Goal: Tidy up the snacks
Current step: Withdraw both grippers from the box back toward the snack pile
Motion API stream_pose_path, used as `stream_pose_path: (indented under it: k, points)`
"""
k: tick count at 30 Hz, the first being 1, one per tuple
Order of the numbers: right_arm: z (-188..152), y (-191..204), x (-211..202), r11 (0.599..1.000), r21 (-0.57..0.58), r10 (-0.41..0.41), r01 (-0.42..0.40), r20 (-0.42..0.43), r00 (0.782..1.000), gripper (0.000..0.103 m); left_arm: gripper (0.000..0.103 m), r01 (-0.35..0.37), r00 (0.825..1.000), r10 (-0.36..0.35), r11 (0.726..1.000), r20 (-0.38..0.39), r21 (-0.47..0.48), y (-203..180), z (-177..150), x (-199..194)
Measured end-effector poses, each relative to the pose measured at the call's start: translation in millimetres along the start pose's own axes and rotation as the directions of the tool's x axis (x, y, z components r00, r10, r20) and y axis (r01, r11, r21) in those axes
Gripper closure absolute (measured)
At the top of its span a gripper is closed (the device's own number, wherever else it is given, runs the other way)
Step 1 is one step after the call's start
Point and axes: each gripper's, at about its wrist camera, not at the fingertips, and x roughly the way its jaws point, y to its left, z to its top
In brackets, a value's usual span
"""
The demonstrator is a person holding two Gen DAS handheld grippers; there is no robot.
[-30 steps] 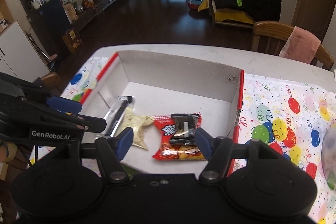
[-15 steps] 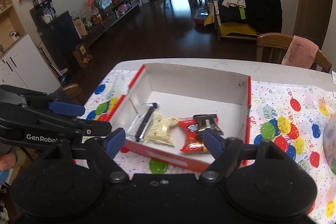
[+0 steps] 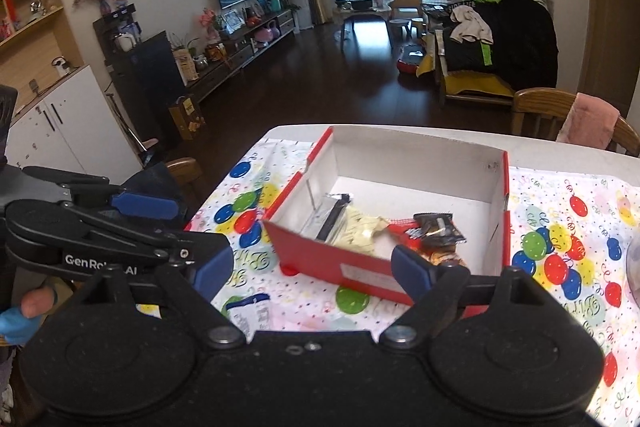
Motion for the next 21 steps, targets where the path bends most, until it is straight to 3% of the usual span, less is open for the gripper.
stream_pose_path:
  k: [9,11,13,21]
  points:
    - [-39,10,-4,0.999,0.03,0.017,-0.016,-0.016,1.0,0.016,0.024,-0.009,1.0,0.01,0.999,0.016,-0.044,19,-49,-17]
    - [-49,11,-4,0.999,0.035,0.014,-0.013,-0.015,1.0,0.006,0.024,-0.027,0.999,0.029,0.998,0.027,-0.059,21,-62,-19]
    - [-60,12,-4,0.999,0.04,0.016,-0.015,-0.012,1.0,0.003,0.023,-0.045,0.998,0.048,0.996,0.032,-0.07,24,-74,-20]
    - [-102,18,12,0.998,0.055,-0.014,0.019,-0.095,0.995,0.001,0.022,-0.068,0.997,0.063,0.991,-0.05,-0.112,36,-121,-6]
